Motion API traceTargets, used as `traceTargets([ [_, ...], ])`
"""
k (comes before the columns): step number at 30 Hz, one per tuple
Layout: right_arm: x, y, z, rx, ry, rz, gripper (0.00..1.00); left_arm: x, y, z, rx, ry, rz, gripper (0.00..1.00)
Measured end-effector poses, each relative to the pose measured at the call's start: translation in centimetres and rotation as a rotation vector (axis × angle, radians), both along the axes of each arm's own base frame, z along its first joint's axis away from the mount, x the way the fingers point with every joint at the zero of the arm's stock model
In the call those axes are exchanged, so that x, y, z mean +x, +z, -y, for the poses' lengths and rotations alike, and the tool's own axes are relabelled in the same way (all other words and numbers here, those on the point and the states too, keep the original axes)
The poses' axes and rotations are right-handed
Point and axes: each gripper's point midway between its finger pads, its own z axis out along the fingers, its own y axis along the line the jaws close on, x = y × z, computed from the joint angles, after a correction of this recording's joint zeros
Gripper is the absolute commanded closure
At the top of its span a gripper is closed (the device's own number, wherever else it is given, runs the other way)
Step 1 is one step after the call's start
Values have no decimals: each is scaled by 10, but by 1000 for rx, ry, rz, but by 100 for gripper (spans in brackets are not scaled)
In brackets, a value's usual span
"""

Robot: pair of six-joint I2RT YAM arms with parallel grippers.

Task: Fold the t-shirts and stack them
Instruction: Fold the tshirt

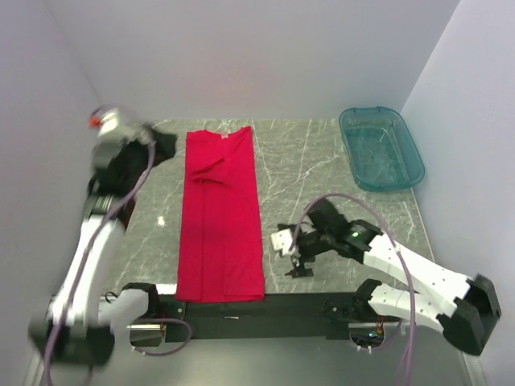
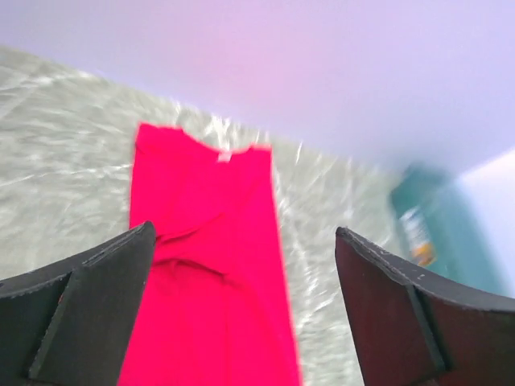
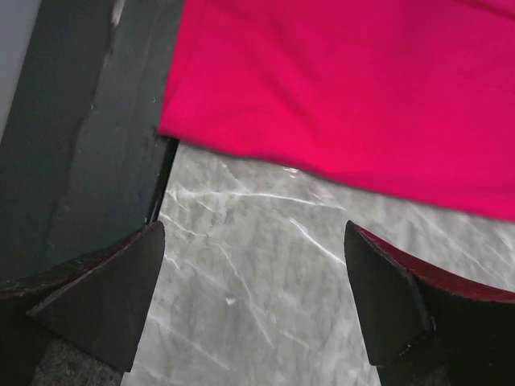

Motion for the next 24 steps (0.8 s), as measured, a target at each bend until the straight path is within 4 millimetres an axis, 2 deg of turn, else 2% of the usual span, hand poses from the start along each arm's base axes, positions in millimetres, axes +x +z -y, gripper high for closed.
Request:
traceTargets([
  [2, -10, -15, -11, -59, 72, 28, 2, -50, 14, -19, -74, 57, 75, 4],
  [4, -22, -35, -23, -143, 153, 82, 2, -79, 4, -25, -132, 78, 75, 7],
  [7, -47, -59, -43, -227, 286, 174, 5, -111, -59, -12, -230, 45, -102, 8],
  [9, -63, -73, -54, -266, 355, 231, 8, -136, -114, -3, -299, 43, -295, 9],
  [11, -75, -85, -63, -293, 402, 280, 14, -159, -148, 1, -340, 67, -438, 8],
  [12, -81, -92, -66, -309, 425, 301, 17, -169, -158, 2, -358, 82, -494, 8],
  [14, -83, -102, -70, -335, 435, 330, 23, -184, -169, 2, -384, 113, -562, 8],
  [18, -75, -102, -80, -319, 401, 382, 29, -204, -183, 0, -410, 191, -694, 12],
  [22, -70, -105, -81, -320, 379, 401, 42, -224, -208, 5, -415, 248, -890, 14],
  [24, -73, -107, -81, -325, 385, 399, 44, -232, -218, 8, -418, 264, -977, 14],
])
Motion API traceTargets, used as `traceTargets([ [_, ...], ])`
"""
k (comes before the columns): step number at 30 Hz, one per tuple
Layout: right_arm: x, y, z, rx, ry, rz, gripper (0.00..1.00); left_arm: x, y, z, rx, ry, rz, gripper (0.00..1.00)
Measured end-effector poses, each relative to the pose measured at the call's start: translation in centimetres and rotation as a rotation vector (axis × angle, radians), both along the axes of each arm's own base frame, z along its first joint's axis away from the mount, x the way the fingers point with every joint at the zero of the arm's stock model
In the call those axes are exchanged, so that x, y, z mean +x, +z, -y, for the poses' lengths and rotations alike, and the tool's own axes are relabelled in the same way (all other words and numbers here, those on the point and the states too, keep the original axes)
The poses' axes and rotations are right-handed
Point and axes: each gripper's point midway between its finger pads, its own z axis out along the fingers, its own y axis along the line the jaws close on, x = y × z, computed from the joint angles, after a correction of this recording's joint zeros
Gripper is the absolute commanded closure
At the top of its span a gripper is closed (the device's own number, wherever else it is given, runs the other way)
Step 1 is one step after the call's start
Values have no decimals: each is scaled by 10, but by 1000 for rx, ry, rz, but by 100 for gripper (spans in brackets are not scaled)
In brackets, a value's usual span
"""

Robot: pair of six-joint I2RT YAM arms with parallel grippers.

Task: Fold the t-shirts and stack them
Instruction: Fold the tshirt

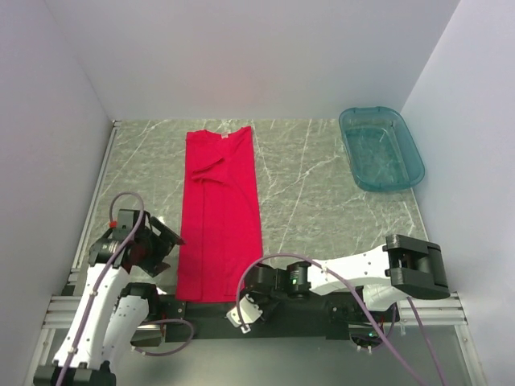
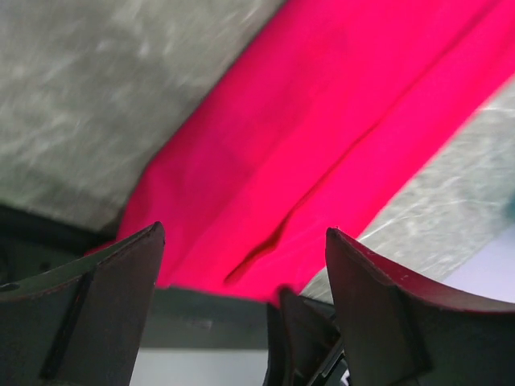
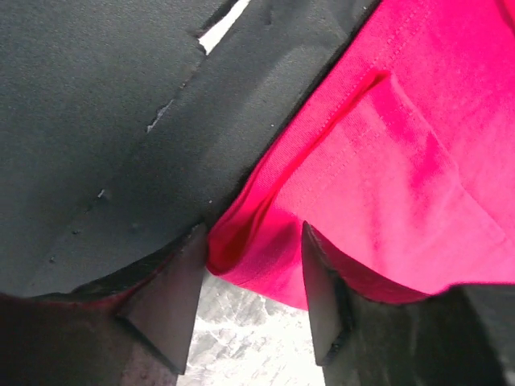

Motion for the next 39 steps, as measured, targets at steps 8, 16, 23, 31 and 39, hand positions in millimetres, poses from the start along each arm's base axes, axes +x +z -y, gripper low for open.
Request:
traceTargets([
  [8, -6, -5, 1, -14, -5, -35, 63, -20, -18, 15, -18, -50, -177, 15],
  [16, -4, -8, 4, -28, -71, -166, 72, -43, -38, 27, -17, -96, -344, 16],
  [23, -4, -8, 4, -25, -118, -256, 78, -45, -45, 29, -11, -85, -405, 16],
  [31, 47, -6, 5, 5, -272, -176, 84, -47, -48, 30, 0, -97, -437, 16],
  [39, 76, -5, 15, 4, -368, -131, 90, -46, -49, 32, 3, -107, -445, 16],
])
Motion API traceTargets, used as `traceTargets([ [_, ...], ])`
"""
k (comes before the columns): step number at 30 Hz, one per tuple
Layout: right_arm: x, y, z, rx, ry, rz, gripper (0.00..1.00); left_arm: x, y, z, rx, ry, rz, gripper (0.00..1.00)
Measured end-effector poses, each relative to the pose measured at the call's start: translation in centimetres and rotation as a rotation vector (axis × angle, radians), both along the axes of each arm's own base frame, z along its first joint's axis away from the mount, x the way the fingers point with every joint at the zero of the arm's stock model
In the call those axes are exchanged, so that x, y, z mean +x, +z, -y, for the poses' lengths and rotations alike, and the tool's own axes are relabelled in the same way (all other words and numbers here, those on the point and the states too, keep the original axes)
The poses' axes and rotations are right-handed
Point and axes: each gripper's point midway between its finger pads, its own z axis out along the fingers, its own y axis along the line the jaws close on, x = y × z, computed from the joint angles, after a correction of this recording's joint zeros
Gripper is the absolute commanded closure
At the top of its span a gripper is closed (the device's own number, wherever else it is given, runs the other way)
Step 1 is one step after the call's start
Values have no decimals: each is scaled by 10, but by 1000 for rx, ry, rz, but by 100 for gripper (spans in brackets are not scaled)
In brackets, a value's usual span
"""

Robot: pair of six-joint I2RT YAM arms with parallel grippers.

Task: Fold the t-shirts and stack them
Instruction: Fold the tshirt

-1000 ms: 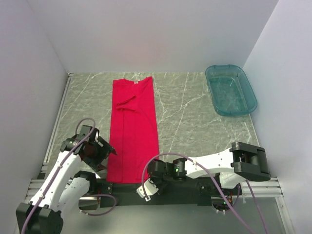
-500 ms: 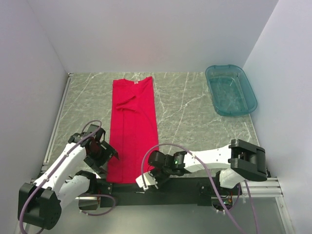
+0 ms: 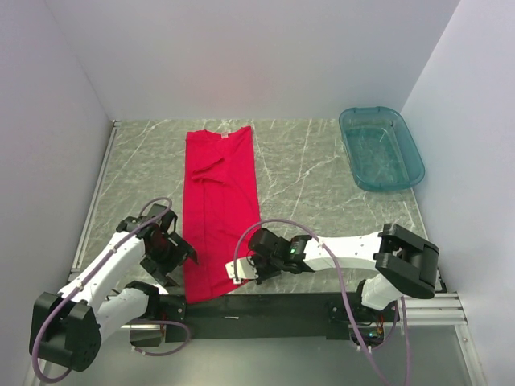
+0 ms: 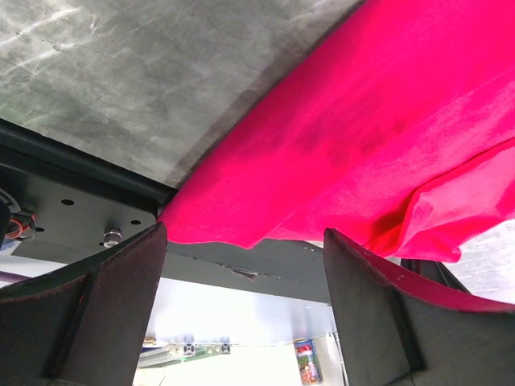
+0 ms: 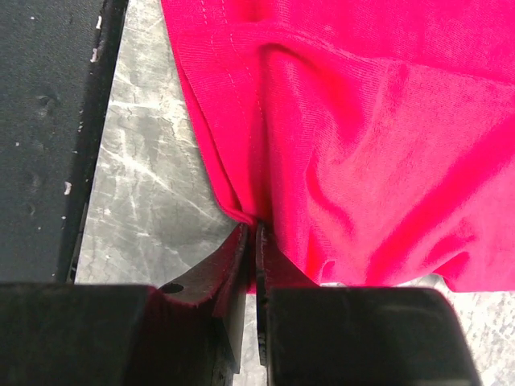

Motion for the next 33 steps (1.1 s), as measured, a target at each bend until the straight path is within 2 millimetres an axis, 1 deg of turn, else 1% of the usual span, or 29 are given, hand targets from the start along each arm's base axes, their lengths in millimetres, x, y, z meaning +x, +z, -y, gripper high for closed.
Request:
traceTargets([
  [3, -1, 2, 0, 1, -2, -22, 90, 0, 1, 1, -5, 0, 2, 18],
  [7, -5, 7, -2, 12, 4, -63, 92, -3, 3, 6, -25, 4, 10, 25],
  [11, -13, 12, -2, 20, 25, -103, 92, -16, -1, 11, -46, 0, -7, 27],
  [16, -17, 14, -1, 21, 34, -132, 93, -32, -2, 17, -44, -32, -51, 29],
  [20, -16, 14, 1, 22, 28, -146, 93, -42, -5, 20, -23, -62, -85, 29],
  [23, -13, 16, 1, 31, 19, -151, 94, -46, -9, 21, 4, -72, -115, 33],
  [25, -10, 19, 2, 40, 9, -150, 94, -50, -11, 21, 35, -95, -145, 33],
  [27, -7, 23, 3, 50, 3, -147, 94, -45, -10, 22, 62, -112, -144, 33],
  [31, -10, 29, 3, 70, 13, -159, 94, -21, 5, 34, 61, -150, -61, 33],
  [33, -13, 31, 3, 70, 18, -168, 94, -17, 9, 37, 55, -176, -36, 32],
])
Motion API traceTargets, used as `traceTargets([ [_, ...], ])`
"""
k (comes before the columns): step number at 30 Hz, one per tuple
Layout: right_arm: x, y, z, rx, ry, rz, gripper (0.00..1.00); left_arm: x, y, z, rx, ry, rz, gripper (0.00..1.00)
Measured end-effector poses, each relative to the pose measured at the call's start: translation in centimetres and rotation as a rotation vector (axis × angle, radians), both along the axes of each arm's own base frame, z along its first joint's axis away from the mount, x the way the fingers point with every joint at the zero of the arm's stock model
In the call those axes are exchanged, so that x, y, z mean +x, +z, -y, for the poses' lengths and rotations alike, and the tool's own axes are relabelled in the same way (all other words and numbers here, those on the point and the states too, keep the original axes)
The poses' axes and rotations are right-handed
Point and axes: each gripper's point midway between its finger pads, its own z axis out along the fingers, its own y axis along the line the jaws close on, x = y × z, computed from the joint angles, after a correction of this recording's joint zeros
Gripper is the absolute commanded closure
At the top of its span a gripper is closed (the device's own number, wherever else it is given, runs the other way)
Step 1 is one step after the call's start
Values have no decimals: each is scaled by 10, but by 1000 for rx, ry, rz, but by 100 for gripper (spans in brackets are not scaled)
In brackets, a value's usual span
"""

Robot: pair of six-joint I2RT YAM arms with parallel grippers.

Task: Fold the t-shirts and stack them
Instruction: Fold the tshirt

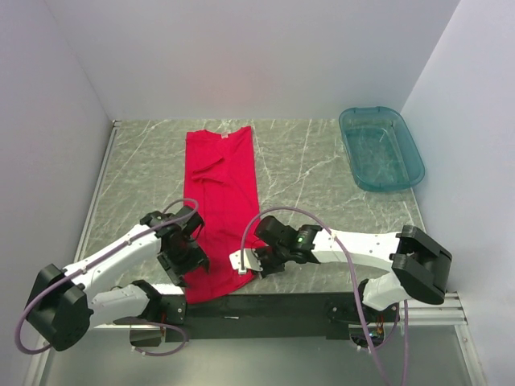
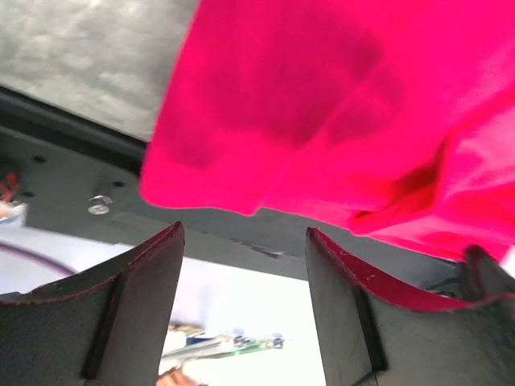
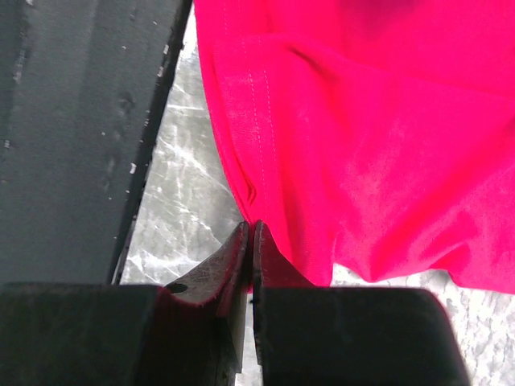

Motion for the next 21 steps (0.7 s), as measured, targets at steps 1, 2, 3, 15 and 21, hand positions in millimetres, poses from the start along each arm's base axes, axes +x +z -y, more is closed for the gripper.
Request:
traceTargets([
  [1, 0, 1, 0, 1, 1, -4, 95, -1, -1, -1, 4, -15, -2, 32],
  [2, -1, 2, -1, 2, 2, -6, 95, -4, -2, -2, 14, -28, -15, 33],
  [3, 0, 2, -1, 4, 2, -6, 95, -6, -3, -4, 22, -42, -25, 33],
  [15, 6, 4, 2, 12, -22, -26, 95, -3, -17, -1, -44, -110, 65, 37],
  [21, 7, 7, 5, 16, -21, -29, 93, -5, -13, 14, -215, -131, 186, 34],
])
